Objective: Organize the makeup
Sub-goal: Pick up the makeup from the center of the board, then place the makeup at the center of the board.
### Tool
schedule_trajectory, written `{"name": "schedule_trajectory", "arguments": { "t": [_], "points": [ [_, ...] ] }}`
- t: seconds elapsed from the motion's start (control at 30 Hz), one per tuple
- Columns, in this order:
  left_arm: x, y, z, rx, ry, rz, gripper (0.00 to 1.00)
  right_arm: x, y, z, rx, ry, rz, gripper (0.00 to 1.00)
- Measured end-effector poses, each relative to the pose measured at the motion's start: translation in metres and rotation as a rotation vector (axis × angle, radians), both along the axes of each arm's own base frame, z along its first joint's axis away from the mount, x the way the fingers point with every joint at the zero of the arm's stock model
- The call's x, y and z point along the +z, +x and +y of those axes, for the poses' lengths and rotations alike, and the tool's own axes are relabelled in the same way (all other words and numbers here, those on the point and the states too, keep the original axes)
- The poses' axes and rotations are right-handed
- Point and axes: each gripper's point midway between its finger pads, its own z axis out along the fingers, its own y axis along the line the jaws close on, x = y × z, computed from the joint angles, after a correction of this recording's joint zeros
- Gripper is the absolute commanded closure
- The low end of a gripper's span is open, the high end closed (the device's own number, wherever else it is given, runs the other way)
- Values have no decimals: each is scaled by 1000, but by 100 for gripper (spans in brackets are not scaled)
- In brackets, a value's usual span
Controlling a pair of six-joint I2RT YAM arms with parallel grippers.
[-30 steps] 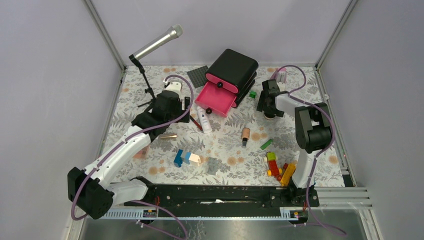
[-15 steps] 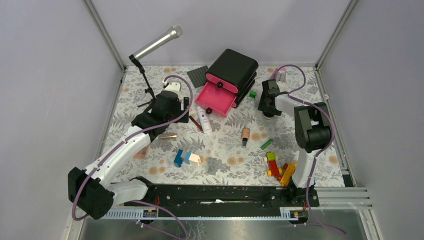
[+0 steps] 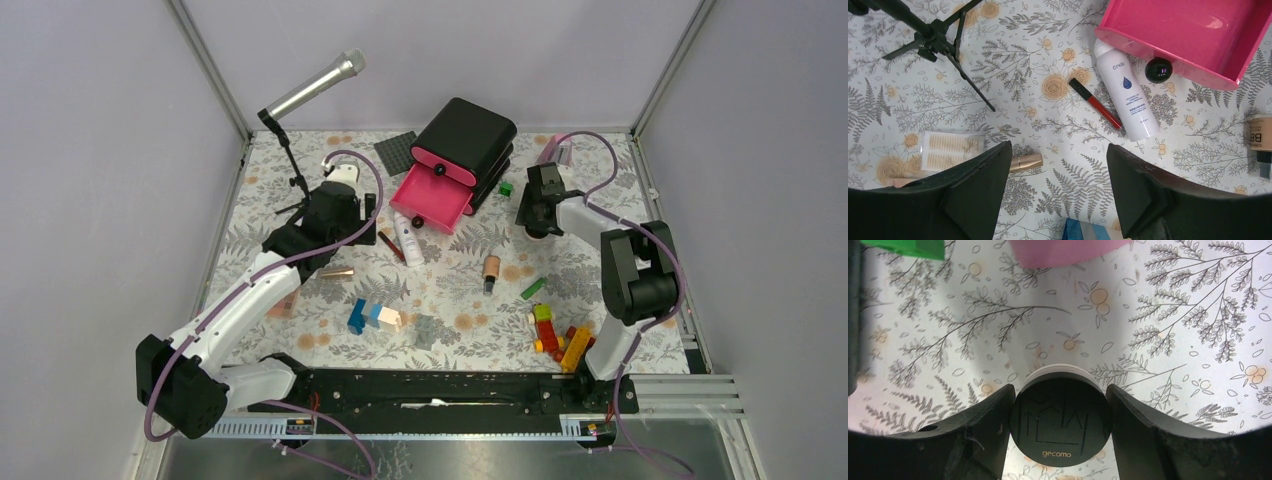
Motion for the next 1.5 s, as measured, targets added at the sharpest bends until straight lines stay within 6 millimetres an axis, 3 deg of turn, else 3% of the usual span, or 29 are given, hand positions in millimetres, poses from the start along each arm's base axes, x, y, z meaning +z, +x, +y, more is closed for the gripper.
{"name": "schedule_trajectory", "arguments": {
  "t": [0.17,0.33,0.47,0.73,0.93,1.03,1.3,1.5],
  "points": [
    [-7,-5,3,73,-49,26,24,12,-9,13,37,13,-23,36],
    [-26,-26,14,156,-111,62,24,32,-21,34,97,23,-52,37],
    [-26,-41,24,204,-148,51,23,58,-29,63,177,61,-108,38],
    [-13,-38,32,208,-100,21,22,96,-52,135,362,110,-152,38],
    [-11,-37,40,204,-39,7,22,138,-49,181,445,156,-226,38],
    [-11,-37,41,197,-28,5,22,147,-42,195,460,166,-245,39],
    [-10,-37,42,193,-20,-1,22,129,-47,201,466,125,-194,38],
    [-9,-37,43,189,-14,-2,22,104,-60,171,395,53,-153,37]
  ]
}}
